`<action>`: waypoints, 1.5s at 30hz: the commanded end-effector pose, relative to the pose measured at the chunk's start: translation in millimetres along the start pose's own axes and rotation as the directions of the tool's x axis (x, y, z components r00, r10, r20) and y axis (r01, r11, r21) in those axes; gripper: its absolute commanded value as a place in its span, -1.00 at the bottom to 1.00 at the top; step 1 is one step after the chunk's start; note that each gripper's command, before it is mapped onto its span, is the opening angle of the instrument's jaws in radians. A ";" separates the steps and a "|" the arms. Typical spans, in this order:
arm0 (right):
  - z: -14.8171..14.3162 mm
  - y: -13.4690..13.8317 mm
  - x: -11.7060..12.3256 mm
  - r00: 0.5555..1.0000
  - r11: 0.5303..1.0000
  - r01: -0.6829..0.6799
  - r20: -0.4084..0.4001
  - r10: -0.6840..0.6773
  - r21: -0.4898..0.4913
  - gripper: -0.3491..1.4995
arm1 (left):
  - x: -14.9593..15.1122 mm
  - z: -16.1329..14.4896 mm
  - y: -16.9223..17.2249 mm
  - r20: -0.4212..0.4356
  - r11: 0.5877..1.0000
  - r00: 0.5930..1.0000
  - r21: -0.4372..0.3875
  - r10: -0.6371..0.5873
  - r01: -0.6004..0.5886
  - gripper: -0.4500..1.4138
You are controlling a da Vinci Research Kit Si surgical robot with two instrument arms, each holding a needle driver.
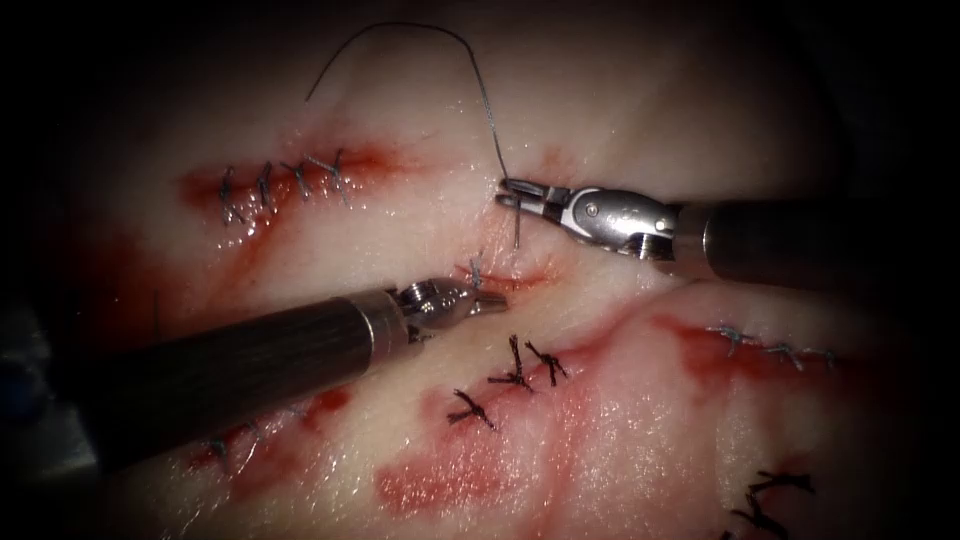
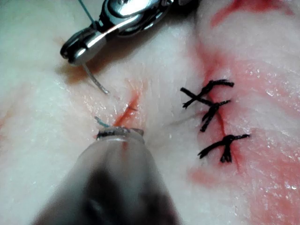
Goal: Wound Closure
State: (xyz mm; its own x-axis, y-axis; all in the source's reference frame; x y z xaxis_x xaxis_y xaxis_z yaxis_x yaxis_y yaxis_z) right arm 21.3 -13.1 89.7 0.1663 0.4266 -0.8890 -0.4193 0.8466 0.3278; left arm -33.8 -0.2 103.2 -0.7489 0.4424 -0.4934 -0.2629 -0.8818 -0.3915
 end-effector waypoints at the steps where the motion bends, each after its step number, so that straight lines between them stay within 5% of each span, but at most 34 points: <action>1: 1.2 -0.3 -0.7 0.998 0.998 -0.069 0.005 0.069 0.008 -1.00 | 0.3 0.6 -0.5 -0.003 1.000 1.000 -0.002 0.004 -0.004 -0.64; 7: 1.4 -0.8 -2.1 0.937 0.933 -0.349 0.034 0.347 0.087 -1.00 | 0.0 0.3 -0.5 0.005 1.000 1.000 -0.006 0.008 -0.008 -0.64; 13: 1.0 -2.6 -2.7 0.870 0.863 -0.492 0.104 0.483 0.116 -1.00 | 0.1 0.4 -0.6 0.005 1.000 1.000 -0.006 0.007 -0.007 -0.64; 25: -1.1 -3.6 -1.5 0.768 0.788 -0.615 0.212 0.604 -0.018 -1.00 | 0.8 -0.3 -0.6 0.006 0.999 0.999 -0.008 0.035 -0.035 -0.64; 31: -1.1 -2.8 -1.5 0.617 0.637 -0.767 0.178 0.766 -0.082 -1.00 | 2.4 -1.1 0.0 -0.026 0.985 0.985 0.000 0.172 -0.172 -0.66; 34: -0.8 -1.6 -1.6 0.620 0.623 -0.782 0.095 0.779 -0.001 0.47 | 3.2 -2.1 0.3 -0.066 0.954 0.952 -0.012 0.299 -0.301 -0.62; 35: -0.6 -1.0 -1.5 0.613 0.613 -0.790 0.055 0.788 0.033 0.71 | 3.4 -2.5 0.4 -0.076 0.939 0.937 -0.013 0.341 -0.343 -0.60; 40: -0.8 1.0 -1.2 0.577 0.575 -0.811 -0.018 0.817 0.108 0.89 | 4.5 -4.4 0.2 -0.124 0.847 0.840 0.004 0.529 -0.532 -0.51; 45: -2.6 2.4 -0.9 0.560 0.557 -0.819 -0.021 0.828 0.140 0.83 | 4.8 -4.6 -0.4 -0.188 0.824 0.806 0.036 0.562 -0.566 -0.53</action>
State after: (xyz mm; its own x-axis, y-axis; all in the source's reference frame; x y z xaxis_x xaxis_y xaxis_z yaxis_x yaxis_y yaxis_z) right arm 17.2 -12.8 90.0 -0.2747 0.9332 -0.2318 -0.2424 0.1661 0.9559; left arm -33.9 2.6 96.9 -0.6242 -0.1177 -0.7723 0.1930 -0.9812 -0.0065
